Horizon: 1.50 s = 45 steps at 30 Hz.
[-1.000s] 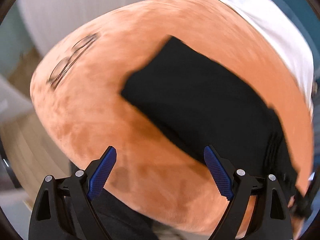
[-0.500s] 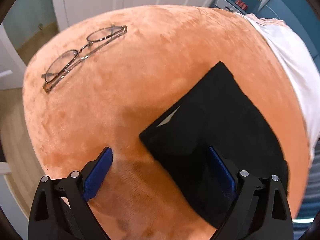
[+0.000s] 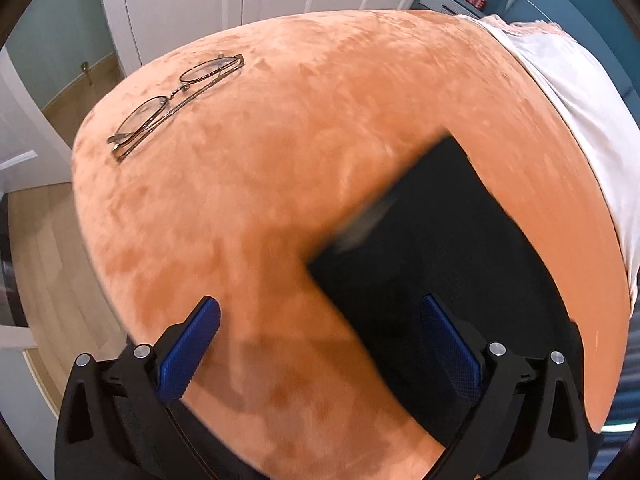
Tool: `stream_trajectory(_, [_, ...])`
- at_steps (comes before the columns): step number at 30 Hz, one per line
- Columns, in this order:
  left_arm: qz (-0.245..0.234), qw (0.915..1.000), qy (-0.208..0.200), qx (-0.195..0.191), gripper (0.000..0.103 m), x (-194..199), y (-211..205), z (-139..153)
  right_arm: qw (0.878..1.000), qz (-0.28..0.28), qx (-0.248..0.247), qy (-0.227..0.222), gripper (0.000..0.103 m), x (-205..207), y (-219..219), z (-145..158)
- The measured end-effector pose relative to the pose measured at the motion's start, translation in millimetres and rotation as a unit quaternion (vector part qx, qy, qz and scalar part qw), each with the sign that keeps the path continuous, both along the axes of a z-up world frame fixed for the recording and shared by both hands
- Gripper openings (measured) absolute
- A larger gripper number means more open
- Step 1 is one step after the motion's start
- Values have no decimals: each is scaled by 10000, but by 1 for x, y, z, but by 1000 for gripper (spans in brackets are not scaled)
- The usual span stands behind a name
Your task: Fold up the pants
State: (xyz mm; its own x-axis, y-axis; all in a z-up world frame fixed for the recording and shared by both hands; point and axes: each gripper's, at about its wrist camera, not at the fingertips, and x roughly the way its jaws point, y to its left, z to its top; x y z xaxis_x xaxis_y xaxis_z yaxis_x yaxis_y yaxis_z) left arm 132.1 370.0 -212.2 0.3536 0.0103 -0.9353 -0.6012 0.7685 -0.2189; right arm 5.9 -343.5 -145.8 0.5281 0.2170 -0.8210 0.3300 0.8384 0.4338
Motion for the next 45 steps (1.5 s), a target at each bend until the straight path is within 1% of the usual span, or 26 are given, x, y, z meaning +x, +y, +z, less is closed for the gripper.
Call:
stream_trajectory(3, [-202, 9998, 69, 7, 98, -5, -21, -1, 9981, -481, -297, 261, 18, -16, -45, -17])
stream_trajectory(5, [-335, 9994, 114, -59, 98, -4, -37, -6, 9954, -367, -640, 603, 21, -21, -63, -44])
stream_trajectory(6, [-417, 9990, 148, -94, 98, -2, -48, -8, 9956, -213, -447, 799, 28, -22, -70, -71])
stream_trajectory(7, [-475, 9986, 184, -120, 98, -2, -56, -10, 9965, -352, -215, 721, 29, -28, -76, -78])
stream_trajectory(9, [-637, 9977, 194, -158, 98, 1, -73, -8, 9946, -799, -119, 655, 46, -37, -81, -62])
stream_trajectory(10, [-711, 9973, 151, -75, 98, 2, -80, -4, 9902, -1094, -610, 624, 47, -41, -77, -43])
stream_trajectory(11, [-769, 9970, 106, 57, 98, 3, -86, -1, 9863, -1157, -1120, 363, 48, -44, -66, -21])
stream_trajectory(13, [-954, 9945, 101, 428, 98, 6, -99, 3, 9877, -594, -1445, -89, 49, -40, -31, 5])
stream_trajectory(15, [-1146, 9912, 166, 637, 98, 10, -109, 2, 9889, 275, -1415, -348, 52, -26, 19, 14])
stream_trajectory(17, [-1278, 9889, 234, 720, 98, 12, -117, 1, 9800, 1264, -1438, -544, 63, -13, 82, 10])
stream_trajectory(18, [-1366, 9870, 287, 796, 98, 12, -121, 0, 9726, 1676, -1517, -553, 63, -8, 111, 3])
stream_trajectory(21, [-1574, 9826, 339, 925, 98, 8, -127, 1, 9450, 2536, -2025, -409, 63, 5, 174, -26])
stream_trajectory(22, [-1667, 9805, 335, 986, 98, 6, -128, 2, 9409, 2640, -2094, -353, 62, 8, 185, -32])
stream_trajectory(23, [-1733, 9787, 322, 1050, 98, 4, -129, 3, 9385, 2692, -2140, -306, 54, 10, 192, -39])
stream_trajectory(25, [-1772, 9771, 297, 1142, 98, 0, -127, 5, 9428, 2531, -2155, -262, 35, 18, 193, -46])
stream_trajectory(26, [-1764, 9771, 268, 1163, 98, 0, -126, 6, 9495, 2353, -2067, -176, 19, 26, 190, -46])
stream_trajectory(27, [-1743, 9775, 250, 1159, 98, 0, -124, 6, 9545, 2248, -1957, -111, 15, 33, 190, -45])
stream_trajectory(29, [-1694, 9795, 229, 1068, 98, 2, -120, 5, 9621, 2084, -1758, -95, 14, 35, 185, -31])
stream_trajectory(32, [-1609, 9818, 201, 992, 98, 2, -113, 4, 9588, 2182, -1787, -350, 14, 37, 200, -15])
stream_trajectory(34, [-1590, 9822, 241, 975, 98, 4, -110, -1, 9549, 2425, -1704, -165, 15, 43, 214, -30])
stream_trajectory(35, [-1598, 9820, 327, 952, 98, 6, -110, -6, 9493, 2585, -1783, 162, 17, 48, 221, -55])
stream_trajectory(37, [-1635, 9822, 449, 809, 98, 9, -107, -15, 9444, 2609, -1998, -127, 23, 45, 225, -51])
stream_trajectory(38, [-1596, 9835, 428, 738, 98, 10, -105, -17, 9449, 2636, -1934, -139, 41, 42, 226, -45])
stream_trajectory(40, [-1533, 9858, 369, 572, 98, 11, -101, -20, 9537, 2494, -1662, -248, 56, 35, 222, -28])
stream_trajectory(43, [-1420, 9886, 344, 371, 98, 14, -96, -27, 9625, 2232, -1458, -504, 58, 21, 210, -4])
stream_trajectory(45, [-1361, 9895, 338, 356, 98, 17, -96, -27, 9677, 2038, -1396, -511, 74, 18, 203, 3])
